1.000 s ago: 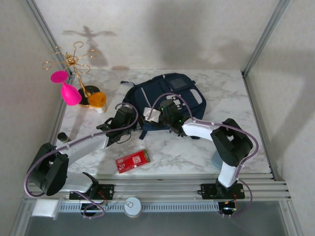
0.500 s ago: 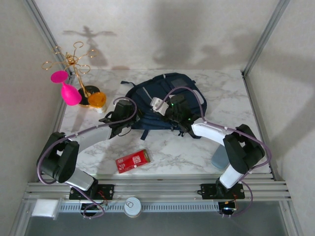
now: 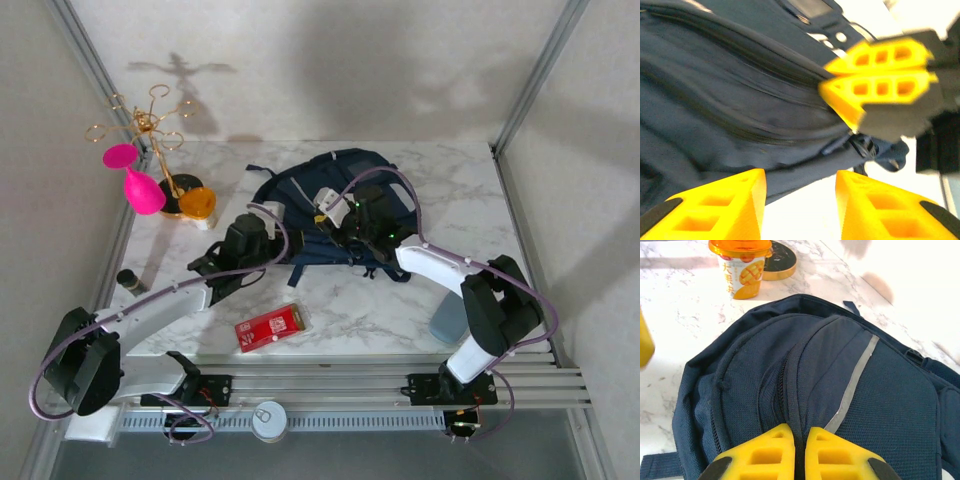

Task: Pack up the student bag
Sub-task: Unzip the student bag at the center of the table.

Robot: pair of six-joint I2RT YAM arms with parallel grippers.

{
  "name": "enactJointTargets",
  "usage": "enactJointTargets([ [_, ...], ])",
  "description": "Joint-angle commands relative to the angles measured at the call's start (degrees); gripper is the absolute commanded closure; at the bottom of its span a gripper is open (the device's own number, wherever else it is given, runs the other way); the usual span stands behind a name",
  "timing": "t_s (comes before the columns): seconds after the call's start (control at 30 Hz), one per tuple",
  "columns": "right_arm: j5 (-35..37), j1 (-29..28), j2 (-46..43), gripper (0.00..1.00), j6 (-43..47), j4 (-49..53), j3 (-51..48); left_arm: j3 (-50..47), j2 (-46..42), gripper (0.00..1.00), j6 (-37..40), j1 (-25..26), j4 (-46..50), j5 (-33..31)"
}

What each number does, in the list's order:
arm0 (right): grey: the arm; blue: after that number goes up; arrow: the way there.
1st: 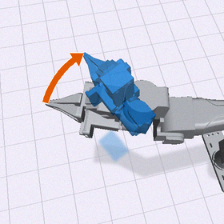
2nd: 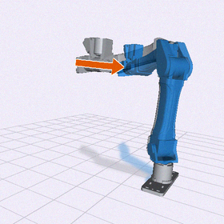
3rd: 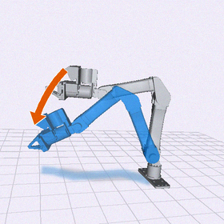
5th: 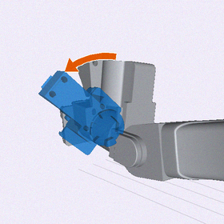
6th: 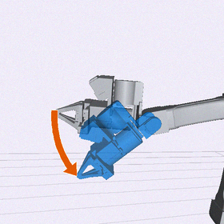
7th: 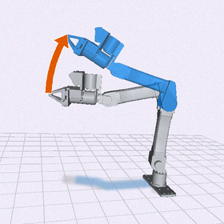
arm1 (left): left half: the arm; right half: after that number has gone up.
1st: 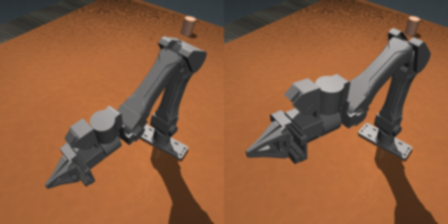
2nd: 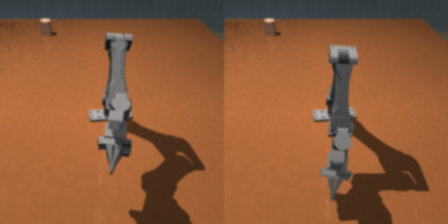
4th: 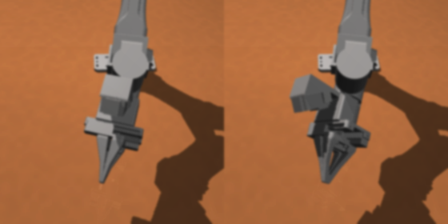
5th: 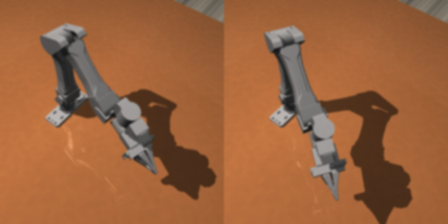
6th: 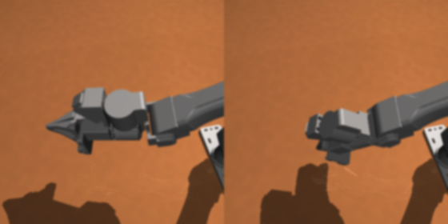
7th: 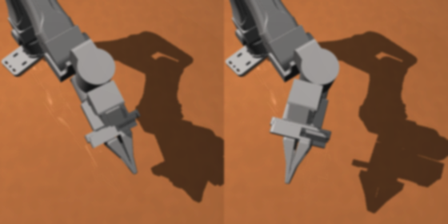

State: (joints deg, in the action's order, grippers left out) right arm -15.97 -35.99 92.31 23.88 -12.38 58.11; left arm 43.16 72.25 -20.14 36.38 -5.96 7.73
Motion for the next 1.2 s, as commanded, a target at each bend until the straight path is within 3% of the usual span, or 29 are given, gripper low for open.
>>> enactJointTargets([
  [0.0,-5.61,0.04,-3.34,1.0,-3.38,-0.86,4.75,0.46,2.49,0.59,9.99,3.21,-1.23,-1.98],
  [0.17,-7.1,0.55,-2.01,1.0,-4.41,2.57,7.94,1.17,8.57,0.57,11.51,6.36,-8.45,-2.74],
  [0.33,-6.71,0.89,-2.4,1.0,-6.21,1.83,8.67,1.99,14.33,0.59,11.11,8.53,-14.23,-7.81],
  [0.47,-7.54,1.5,-2.4,1.0,-7.63,2.75,11.04,-2.65,15.63,0.59,9.32,8.88,-20.39,-10.5],
  [0.7,-11.42,2.13,-2.92,1.0,-10.45,3.76,12.91,-3.18,15.18,0.56,8.89,9.06,-22.73,-12.04],
  [0.93,-12.53,2.15,-2.5,1.0,-9.95,2.65,10.92,2.32,17.42,0.55,12.62,9.23,-22.92,-10.04],
  [1.07,-13.78,2.18,-1.49,1.0,-10.48,2.66,11.69,2.73,18.98,0.54,11.74,9.49,-26.99,-5.66],
  [1.17,-13.77,2.24,-1.09,1.0,-10.42,2.89,11.78,2.63,18.82,0.53,10.42,9.89,-28.77,-7.11],
])
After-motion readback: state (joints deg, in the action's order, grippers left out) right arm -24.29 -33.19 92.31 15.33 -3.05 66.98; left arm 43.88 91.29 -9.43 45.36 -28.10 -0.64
